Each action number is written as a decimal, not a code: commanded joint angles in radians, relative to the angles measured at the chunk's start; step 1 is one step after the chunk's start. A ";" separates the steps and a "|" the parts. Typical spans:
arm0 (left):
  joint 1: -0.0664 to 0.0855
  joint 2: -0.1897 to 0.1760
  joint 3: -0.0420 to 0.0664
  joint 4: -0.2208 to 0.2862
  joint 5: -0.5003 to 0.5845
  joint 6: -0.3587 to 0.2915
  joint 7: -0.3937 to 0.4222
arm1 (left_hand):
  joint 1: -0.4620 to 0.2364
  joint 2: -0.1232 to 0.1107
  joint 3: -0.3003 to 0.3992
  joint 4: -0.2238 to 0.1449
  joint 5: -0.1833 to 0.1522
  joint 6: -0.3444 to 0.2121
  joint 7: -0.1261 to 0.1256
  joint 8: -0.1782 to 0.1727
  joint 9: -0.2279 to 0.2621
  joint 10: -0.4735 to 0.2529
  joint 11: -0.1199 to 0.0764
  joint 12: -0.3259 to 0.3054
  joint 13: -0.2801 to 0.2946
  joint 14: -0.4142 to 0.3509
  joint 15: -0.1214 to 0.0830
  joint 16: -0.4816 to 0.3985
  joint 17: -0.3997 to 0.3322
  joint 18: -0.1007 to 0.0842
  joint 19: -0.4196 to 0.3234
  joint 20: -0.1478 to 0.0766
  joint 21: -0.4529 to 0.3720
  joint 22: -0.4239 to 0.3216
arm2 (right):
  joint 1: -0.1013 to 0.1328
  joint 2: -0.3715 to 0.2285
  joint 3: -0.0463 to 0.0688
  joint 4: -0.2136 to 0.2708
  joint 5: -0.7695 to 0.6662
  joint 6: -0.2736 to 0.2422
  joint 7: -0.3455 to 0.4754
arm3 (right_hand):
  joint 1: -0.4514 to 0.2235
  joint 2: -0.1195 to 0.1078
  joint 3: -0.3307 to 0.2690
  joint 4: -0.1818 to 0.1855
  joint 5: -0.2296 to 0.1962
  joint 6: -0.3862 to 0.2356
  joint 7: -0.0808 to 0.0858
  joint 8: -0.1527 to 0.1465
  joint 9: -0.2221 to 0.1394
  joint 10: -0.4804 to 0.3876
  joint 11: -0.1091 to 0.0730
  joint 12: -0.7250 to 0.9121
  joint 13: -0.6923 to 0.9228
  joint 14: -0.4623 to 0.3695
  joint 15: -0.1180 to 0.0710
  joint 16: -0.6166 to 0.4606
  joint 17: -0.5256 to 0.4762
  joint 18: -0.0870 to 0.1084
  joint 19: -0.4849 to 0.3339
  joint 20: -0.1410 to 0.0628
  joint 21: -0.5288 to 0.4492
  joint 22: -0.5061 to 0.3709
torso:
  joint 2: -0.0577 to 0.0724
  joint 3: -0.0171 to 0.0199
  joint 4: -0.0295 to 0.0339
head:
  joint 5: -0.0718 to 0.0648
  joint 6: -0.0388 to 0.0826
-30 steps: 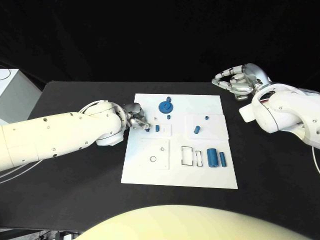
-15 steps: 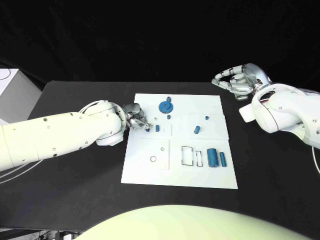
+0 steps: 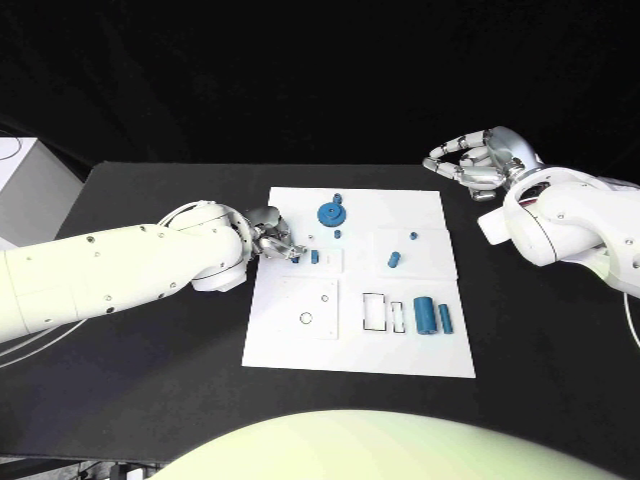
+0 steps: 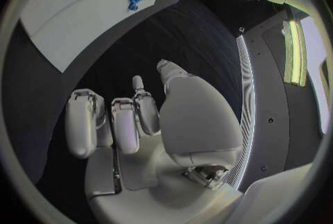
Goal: Assemble the parts on the task board
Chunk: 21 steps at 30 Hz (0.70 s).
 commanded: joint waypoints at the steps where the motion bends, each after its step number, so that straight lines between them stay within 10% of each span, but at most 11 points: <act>1: -0.004 0.003 -0.003 0.001 0.013 0.027 -0.007 | -0.009 0.002 -0.011 0.004 0.004 0.002 0.007 -0.005 -0.002 -0.007 0.000 0.000 -0.001 0.097 -0.005 -0.006 0.234 -0.013 -0.001 -0.001 -0.003 0.043 | 0.000 0.000 0.000 0.001 -0.006 0.016 0.010 | -0.010 0.000 0.005 0.001 0.004 -0.008 0.001 0.004 0.001 -0.007 -0.002 -0.007 0.089 0.064 0.000 -0.003 0.102 0.013 0.017 0.001 -0.006 0.124 | 0.000 0.0002 -0.0004 | 0.000 0.000; 21: -0.004 -0.001 -0.002 0.004 0.014 0.017 -0.005 | -0.019 0.009 -0.040 0.009 0.005 0.004 0.008 -0.006 -0.004 -0.006 0.001 0.001 0.001 0.097 -0.004 -0.006 0.234 -0.013 -0.001 -0.001 -0.004 0.043 | -0.001 0.001 0.000 0.000 -0.006 0.019 0.010 | -0.012 0.000 0.005 0.002 0.004 -0.008 0.001 0.004 0.001 -0.007 -0.002 -0.006 0.090 0.064 0.000 -0.003 0.103 0.013 0.017 0.001 -0.006 0.124 | 0.000 -0.0004 0.0001 | -0.001 0.000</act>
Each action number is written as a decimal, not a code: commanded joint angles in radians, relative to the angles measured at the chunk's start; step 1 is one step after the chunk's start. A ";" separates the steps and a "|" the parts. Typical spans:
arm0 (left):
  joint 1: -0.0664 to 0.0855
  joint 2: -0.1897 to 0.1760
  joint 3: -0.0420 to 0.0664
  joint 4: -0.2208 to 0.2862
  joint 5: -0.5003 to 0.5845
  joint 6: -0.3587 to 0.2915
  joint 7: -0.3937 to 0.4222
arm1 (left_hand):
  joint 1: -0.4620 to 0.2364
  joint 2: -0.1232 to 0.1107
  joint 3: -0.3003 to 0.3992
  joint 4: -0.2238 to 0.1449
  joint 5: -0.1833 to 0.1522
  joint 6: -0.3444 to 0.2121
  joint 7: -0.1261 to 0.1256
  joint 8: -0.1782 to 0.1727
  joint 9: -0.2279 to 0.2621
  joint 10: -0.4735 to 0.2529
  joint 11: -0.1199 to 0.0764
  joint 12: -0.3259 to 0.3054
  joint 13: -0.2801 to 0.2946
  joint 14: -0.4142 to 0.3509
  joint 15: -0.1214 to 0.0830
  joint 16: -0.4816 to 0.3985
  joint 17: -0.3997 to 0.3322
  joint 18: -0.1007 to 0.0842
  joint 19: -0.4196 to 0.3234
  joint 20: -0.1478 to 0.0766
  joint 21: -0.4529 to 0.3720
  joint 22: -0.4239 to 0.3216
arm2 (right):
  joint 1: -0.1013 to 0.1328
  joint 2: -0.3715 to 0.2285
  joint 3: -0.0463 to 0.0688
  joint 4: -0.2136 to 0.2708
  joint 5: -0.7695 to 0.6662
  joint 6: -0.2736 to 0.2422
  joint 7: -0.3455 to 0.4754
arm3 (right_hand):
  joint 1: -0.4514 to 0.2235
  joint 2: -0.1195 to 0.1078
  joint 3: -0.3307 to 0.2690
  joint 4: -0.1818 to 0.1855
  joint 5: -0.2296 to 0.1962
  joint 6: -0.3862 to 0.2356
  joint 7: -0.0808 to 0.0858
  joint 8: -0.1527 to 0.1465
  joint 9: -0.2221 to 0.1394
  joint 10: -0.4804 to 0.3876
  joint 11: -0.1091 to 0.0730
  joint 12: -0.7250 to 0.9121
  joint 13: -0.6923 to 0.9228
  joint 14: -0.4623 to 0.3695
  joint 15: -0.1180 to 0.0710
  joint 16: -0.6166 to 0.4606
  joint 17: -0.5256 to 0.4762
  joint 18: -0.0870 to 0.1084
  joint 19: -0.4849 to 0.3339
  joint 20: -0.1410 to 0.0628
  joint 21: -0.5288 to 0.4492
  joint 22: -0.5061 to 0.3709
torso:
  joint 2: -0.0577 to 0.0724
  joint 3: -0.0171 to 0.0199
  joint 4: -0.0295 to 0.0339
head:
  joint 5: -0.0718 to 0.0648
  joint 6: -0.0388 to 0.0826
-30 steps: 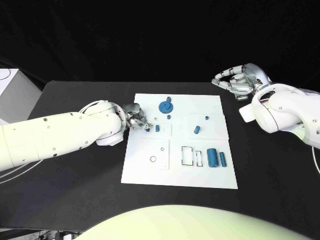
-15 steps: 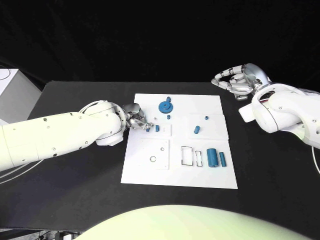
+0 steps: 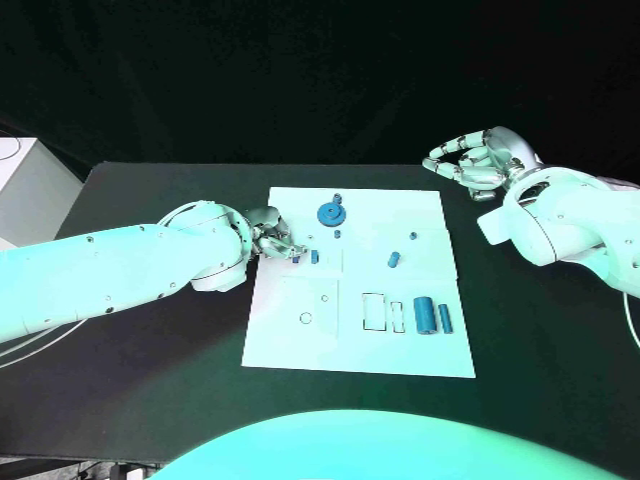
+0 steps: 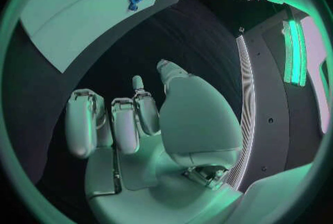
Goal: Assemble the parts on the task board
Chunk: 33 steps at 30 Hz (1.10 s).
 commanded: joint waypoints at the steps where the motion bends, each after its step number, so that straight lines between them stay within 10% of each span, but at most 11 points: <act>1: -0.004 -0.002 -0.001 0.005 0.012 0.014 -0.001 | -0.010 0.004 -0.007 -0.001 0.006 0.000 0.004 -0.006 -0.002 -0.007 0.001 0.001 0.000 0.097 -0.004 -0.006 0.233 -0.013 -0.001 -0.001 -0.004 0.043 | -0.001 0.001 0.000 0.001 -0.006 0.016 0.010 | -0.012 0.000 0.005 0.002 0.004 -0.008 0.001 0.004 0.001 -0.007 -0.002 -0.006 0.090 0.064 0.000 -0.003 0.102 0.013 0.018 0.001 -0.006 0.124 | 0.000 -0.0004 -0.0003 | 0.000 0.000; 12: 0.007 -0.027 0.057 0.039 0.133 -0.027 0.036 | 0.003 0.012 -0.031 -0.001 0.009 -0.030 0.014 -0.019 -0.007 -0.039 0.009 -0.029 -0.047 0.089 0.001 -0.021 0.209 -0.004 -0.029 0.002 -0.028 0.003 | -0.003 0.005 0.000 -0.011 -0.003 0.017 0.010 | -0.012 0.000 0.005 0.002 0.004 -0.008 0.001 0.004 0.001 -0.007 -0.002 -0.006 0.090 0.064 0.000 -0.003 0.102 0.013 0.018 0.001 -0.006 0.124 | -0.001 0.0007 -0.0023 | -0.003 0.000; 16: 0.021 -0.028 0.071 0.046 0.156 -0.039 0.053 | -0.004 0.012 -0.062 -0.001 0.013 -0.069 0.032 -0.035 -0.013 -0.113 0.025 -0.099 -0.155 0.077 0.015 -0.043 0.173 0.006 -0.060 0.010 -0.055 -0.038 | -0.004 0.008 0.000 -0.014 -0.002 0.017 0.010 | -0.012 0.000 0.005 0.002 0.004 -0.008 0.001 0.004 0.001 -0.007 -0.002 -0.006 0.090 0.064 0.000 -0.003 0.102 0.013 0.018 0.001 -0.006 0.124 | 0.001 0.0014 -0.0037 | -0.003 0.000; 26: 0.039 0.003 0.079 0.025 0.129 -0.065 0.171 | 0.218 0.004 -0.084 -0.021 0.016 -0.259 0.135 -0.135 -0.121 -0.374 0.123 -0.205 -0.292 -0.061 0.103 -0.198 -0.066 0.066 -0.278 0.085 -0.254 -0.308 | -0.005 0.010 0.000 -0.017 -0.001 0.017 0.010 | -0.012 0.000 0.005 0.002 0.004 -0.008 0.001 0.004 0.001 -0.007 -0.002 -0.006 0.090 0.064 0.000 -0.003 0.102 0.013 0.018 0.001 -0.006 0.124 | 0.001 0.0022 -0.0003 | -0.012 0.000; 33: 0.034 0.067 0.052 -0.029 -0.007 -0.128 0.366 | 0.445 -0.022 0.022 -0.132 0.010 -0.276 0.156 -0.176 -0.218 -0.502 0.146 -0.292 -0.378 -0.228 0.125 -0.324 -0.270 0.109 -0.457 0.110 -0.408 -0.498 | -0.005 0.011 0.000 -0.018 0.002 0.015 0.018 | -0.017 0.001 0.008 0.001 0.005 -0.010 0.001 0.006 0.002 -0.039 -0.003 -0.043 0.056 0.060 0.000 -0.010 0.087 0.019 0.006 0.001 -0.036 0.106 | 0.002 -0.0009 -0.0015 | -0.022 0.001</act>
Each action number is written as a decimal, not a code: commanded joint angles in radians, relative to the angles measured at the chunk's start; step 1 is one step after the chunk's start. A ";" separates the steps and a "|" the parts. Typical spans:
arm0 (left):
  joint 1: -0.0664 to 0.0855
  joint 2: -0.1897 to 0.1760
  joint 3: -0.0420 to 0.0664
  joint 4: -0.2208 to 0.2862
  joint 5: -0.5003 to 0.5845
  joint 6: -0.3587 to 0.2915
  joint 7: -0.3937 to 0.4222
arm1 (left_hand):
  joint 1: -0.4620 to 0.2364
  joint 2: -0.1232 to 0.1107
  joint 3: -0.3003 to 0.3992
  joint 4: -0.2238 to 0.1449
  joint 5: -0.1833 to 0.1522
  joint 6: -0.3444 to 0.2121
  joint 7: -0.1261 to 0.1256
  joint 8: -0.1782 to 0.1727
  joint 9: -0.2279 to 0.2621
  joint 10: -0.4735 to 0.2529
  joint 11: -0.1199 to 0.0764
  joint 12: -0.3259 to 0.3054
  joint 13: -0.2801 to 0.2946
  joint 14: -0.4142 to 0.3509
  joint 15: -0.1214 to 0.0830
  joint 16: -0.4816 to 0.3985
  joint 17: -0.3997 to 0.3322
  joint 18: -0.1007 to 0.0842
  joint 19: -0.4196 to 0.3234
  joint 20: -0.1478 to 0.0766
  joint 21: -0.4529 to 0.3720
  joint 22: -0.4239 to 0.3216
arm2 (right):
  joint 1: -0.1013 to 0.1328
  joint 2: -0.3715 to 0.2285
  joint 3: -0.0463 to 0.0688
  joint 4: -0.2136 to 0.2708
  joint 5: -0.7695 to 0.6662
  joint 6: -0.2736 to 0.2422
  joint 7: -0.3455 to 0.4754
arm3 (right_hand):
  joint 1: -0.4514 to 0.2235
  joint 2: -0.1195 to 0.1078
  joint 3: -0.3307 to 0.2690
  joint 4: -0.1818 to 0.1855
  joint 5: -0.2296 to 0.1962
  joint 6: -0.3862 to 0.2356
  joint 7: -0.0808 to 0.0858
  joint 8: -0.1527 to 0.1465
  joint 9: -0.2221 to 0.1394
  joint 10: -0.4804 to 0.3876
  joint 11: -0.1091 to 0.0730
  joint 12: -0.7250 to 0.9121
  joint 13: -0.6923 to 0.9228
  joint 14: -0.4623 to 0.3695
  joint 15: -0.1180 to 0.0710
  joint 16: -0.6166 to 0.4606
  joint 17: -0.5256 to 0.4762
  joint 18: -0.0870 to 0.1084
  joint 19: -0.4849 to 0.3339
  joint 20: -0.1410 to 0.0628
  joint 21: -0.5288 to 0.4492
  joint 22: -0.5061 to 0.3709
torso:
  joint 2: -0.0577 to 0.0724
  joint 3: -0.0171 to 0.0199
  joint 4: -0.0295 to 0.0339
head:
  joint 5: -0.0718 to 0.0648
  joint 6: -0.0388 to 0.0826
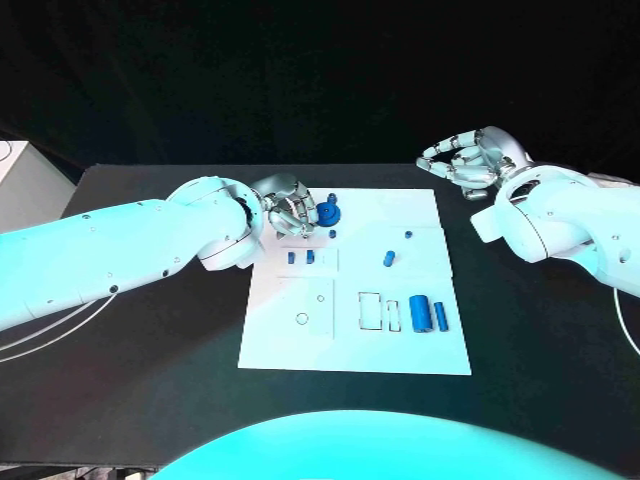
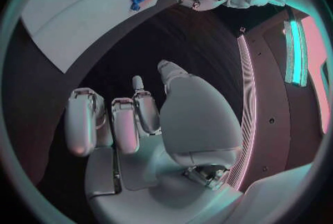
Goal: Assemble the parts on the task board
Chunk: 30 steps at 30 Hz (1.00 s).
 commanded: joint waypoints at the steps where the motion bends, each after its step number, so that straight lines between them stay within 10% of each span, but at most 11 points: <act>1: -0.004 0.024 -0.008 -0.024 -0.126 -0.067 0.194 | 0.032 -0.014 0.020 -0.037 -0.008 -0.008 0.005 -0.024 -0.040 -0.026 0.006 -0.033 -0.036 -0.046 0.007 -0.022 -0.047 0.015 -0.039 0.006 -0.023 -0.026 | 0.000 0.001 0.000 0.000 0.001 0.012 0.019 | -0.007 -0.001 0.013 -0.001 0.005 -0.010 -0.001 0.007 0.001 -0.042 0.000 -0.049 0.022 0.052 0.000 -0.018 0.063 0.026 -0.007 0.001 -0.037 0.085 | 0.001 -0.0017 -0.0013 | -0.004 0.004; 12: -0.011 0.106 -0.047 -0.119 -0.417 -0.071 0.309 | 0.030 -0.041 0.017 -0.098 -0.016 0.007 -0.016 -0.087 -0.162 -0.078 0.027 -0.137 -0.154 -0.170 0.024 -0.083 -0.220 0.019 -0.094 0.024 -0.028 -0.026 | 0.000 0.003 0.000 -0.004 0.002 -0.004 0.048 | -0.003 -0.012 0.050 -0.002 0.008 -0.021 -0.001 0.017 0.004 -0.173 -0.001 -0.225 -0.149 0.011 -0.002 -0.095 -0.051 0.061 -0.077 0.000 -0.232 -0.034 | 0.000 -0.0021 0.0010 | -0.020 0.029; 30: -0.012 0.167 -0.054 -0.181 -0.537 0.042 0.239 | 0.022 -0.022 -0.077 -0.108 -0.030 0.070 -0.039 -0.167 -0.272 -0.143 0.032 -0.220 -0.265 -0.234 0.026 -0.086 -0.366 0.020 -0.108 0.031 -0.048 -0.031 | 0.000 0.003 0.000 -0.002 0.002 -0.010 0.054 | -0.005 -0.017 0.066 -0.002 0.011 -0.025 -0.001 0.022 0.005 -0.236 -0.001 -0.314 -0.240 0.006 -0.002 -0.108 -0.063 0.065 -0.082 -0.001 -0.262 -0.052 | 0.000 0.0002 -0.0007 | -0.023 0.038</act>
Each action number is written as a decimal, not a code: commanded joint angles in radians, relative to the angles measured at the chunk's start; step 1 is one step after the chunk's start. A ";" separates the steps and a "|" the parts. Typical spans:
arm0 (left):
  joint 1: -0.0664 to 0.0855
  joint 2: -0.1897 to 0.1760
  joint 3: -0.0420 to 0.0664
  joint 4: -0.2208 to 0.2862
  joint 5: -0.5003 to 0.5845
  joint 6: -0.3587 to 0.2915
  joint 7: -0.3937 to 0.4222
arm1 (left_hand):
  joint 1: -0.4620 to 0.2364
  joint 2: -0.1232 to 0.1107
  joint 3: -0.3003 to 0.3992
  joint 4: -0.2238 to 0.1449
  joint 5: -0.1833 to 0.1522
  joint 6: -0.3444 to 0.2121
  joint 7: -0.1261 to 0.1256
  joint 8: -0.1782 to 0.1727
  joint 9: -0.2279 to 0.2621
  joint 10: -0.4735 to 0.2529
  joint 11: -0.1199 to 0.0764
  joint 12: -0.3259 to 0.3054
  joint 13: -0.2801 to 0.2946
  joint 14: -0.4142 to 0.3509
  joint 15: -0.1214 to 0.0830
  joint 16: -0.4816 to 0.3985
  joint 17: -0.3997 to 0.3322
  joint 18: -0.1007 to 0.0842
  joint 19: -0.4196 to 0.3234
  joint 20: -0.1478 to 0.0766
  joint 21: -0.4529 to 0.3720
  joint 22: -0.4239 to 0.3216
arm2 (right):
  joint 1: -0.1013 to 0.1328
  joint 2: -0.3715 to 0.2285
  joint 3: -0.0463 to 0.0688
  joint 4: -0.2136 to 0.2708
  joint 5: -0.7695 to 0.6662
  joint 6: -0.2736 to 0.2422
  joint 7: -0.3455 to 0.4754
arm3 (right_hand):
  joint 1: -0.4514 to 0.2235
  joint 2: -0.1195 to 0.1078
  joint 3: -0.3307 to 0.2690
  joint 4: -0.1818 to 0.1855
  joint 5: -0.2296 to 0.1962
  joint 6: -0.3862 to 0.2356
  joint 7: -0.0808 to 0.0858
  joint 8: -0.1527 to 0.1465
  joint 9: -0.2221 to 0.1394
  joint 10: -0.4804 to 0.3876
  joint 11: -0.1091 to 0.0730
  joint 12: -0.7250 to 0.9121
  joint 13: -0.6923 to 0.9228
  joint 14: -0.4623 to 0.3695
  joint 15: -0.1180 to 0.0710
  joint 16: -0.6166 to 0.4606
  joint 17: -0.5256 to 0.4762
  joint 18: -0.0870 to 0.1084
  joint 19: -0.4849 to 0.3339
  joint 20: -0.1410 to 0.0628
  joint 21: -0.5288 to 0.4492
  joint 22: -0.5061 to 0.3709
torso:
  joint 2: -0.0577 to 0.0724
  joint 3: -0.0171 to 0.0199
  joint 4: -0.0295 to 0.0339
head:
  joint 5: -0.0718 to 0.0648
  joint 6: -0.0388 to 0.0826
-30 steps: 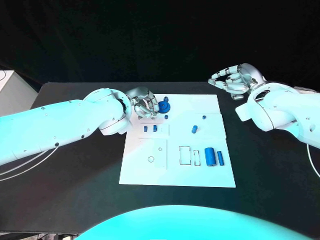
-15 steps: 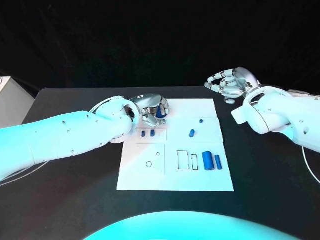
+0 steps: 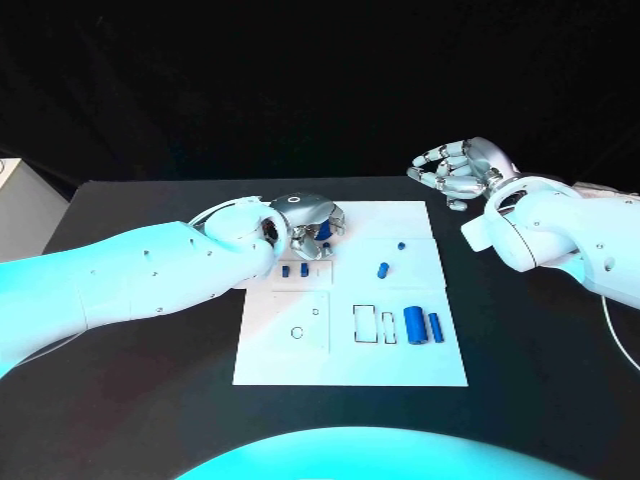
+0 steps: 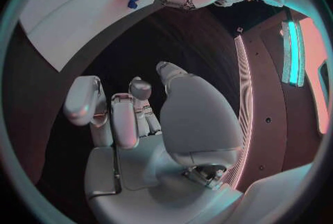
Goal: Assemble the parts on the task board
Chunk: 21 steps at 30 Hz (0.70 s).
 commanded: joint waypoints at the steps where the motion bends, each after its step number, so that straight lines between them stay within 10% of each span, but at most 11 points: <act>1: 0.000 0.012 0.000 -0.011 -0.053 0.072 -0.027 | 0.010 0.015 -0.006 0.000 -0.002 0.019 0.002 -0.008 -0.009 0.001 -0.003 -0.004 -0.009 -0.007 -0.002 0.007 -0.011 0.015 -0.003 0.000 -0.004 -0.001 | 0.000 0.001 0.000 0.002 -0.002 -0.003 0.018 | -0.001 -0.013 0.010 -0.001 0.007 -0.007 0.002 0.007 0.002 -0.020 -0.001 -0.026 -0.025 0.006 -0.002 -0.006 -0.003 0.017 -0.008 0.001 -0.010 -0.004 | 0.000 0.0006 0.0000 | -0.001 0.000; 6: 0.000 0.028 0.000 -0.031 -0.061 0.104 -0.034 | 0.022 0.020 0.015 -0.001 -0.002 0.063 0.014 -0.028 -0.033 0.050 -0.010 -0.010 -0.034 -0.007 -0.007 0.028 -0.037 0.015 0.002 -0.005 0.003 0.005 | 0.000 0.002 0.000 0.001 0.005 -0.006 0.024 | -0.002 -0.018 0.023 -0.001 0.007 -0.012 0.004 0.009 0.003 -0.080 0.001 -0.110 -0.111 -0.016 0.001 -0.039 -0.049 0.034 -0.043 0.002 -0.107 -0.062 | 0.000 -0.0001 -0.0004 | -0.002 0.000; 11: 0.000 0.041 0.001 -0.045 -0.064 0.127 -0.037 | 0.020 0.017 0.032 0.000 -0.002 0.088 0.015 -0.040 -0.045 0.080 -0.013 -0.023 -0.054 -0.005 -0.008 0.044 -0.053 0.014 0.004 -0.007 0.009 0.011 | 0.000 0.005 0.000 -0.001 0.026 -0.032 0.058 | 0.008 -0.027 0.070 -0.006 0.012 -0.024 0.013 0.017 0.005 -0.185 0.011 -0.249 -0.263 -0.150 0.011 -0.248 -0.295 0.097 -0.207 0.014 -0.547 -0.337 | 0.000 0.0008 -0.0002 | -0.002 -0.002; 21: 0.000 0.054 0.001 -0.061 -0.068 0.123 -0.047 | 0.028 0.022 0.060 -0.007 -0.005 0.105 0.018 -0.056 -0.058 0.106 -0.011 -0.041 -0.074 -0.008 -0.007 0.058 -0.070 0.014 0.004 -0.008 0.019 0.019 | 0.000 0.012 0.000 -0.012 0.114 -0.058 0.145 | 0.019 -0.060 0.220 -0.030 0.035 -0.020 0.045 0.047 0.012 -0.235 0.057 -0.577 -0.633 -0.423 0.073 -0.851 -0.659 0.090 -0.367 0.075 -0.884 -0.622 | 0.000 0.0001 0.0008 | -0.001 -0.001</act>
